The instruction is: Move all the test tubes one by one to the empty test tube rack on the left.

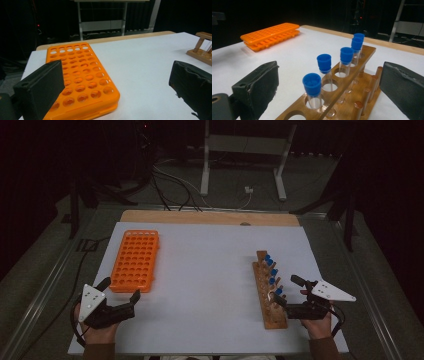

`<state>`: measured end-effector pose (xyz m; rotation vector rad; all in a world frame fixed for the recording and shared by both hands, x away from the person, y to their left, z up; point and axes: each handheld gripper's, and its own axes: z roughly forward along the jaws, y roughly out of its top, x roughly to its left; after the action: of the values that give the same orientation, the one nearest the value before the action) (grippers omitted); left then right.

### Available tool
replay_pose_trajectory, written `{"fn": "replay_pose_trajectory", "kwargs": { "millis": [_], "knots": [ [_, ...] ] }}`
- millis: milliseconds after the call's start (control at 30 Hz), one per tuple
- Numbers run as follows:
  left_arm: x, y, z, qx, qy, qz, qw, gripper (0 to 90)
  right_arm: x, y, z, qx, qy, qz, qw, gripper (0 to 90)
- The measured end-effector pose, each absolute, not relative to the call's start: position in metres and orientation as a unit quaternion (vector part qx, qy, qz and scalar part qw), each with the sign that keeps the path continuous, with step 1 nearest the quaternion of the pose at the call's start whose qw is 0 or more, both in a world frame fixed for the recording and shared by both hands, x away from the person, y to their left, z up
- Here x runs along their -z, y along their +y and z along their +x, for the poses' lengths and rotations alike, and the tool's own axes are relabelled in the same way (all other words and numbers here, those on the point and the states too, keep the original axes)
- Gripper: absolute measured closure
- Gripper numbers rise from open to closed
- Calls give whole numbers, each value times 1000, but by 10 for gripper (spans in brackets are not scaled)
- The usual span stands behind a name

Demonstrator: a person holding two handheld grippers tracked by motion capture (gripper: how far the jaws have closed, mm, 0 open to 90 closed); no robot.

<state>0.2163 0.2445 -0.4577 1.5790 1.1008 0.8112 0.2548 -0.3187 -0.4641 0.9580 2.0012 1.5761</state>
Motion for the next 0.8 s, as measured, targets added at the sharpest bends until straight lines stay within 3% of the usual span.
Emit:
{"fn": "replay_pose_trajectory", "kwargs": {
  "millis": [367, 500, 733, 767, 800],
  "knots": [
    [458, 246, 216, -340, 461, 647, 504, 8, 464, -317, 255, -567, 725, 332, 207, 25],
    [458, 246, 216, -339, 461, 648, 503, 8, 463, -316, 254, -554, 735, 331, 208, 74],
    [459, 243, 217, -336, 460, 651, 502, 8, 464, -309, 254, -523, 771, 315, 182, 318],
    [459, 243, 217, -336, 460, 652, 500, 8, 464, -309, 254, -523, 771, 315, 182, 318],
    [459, 242, 217, -336, 460, 652, 500, 7, 465, -309, 254, -516, 779, 309, 176, 393]
  ]
}}
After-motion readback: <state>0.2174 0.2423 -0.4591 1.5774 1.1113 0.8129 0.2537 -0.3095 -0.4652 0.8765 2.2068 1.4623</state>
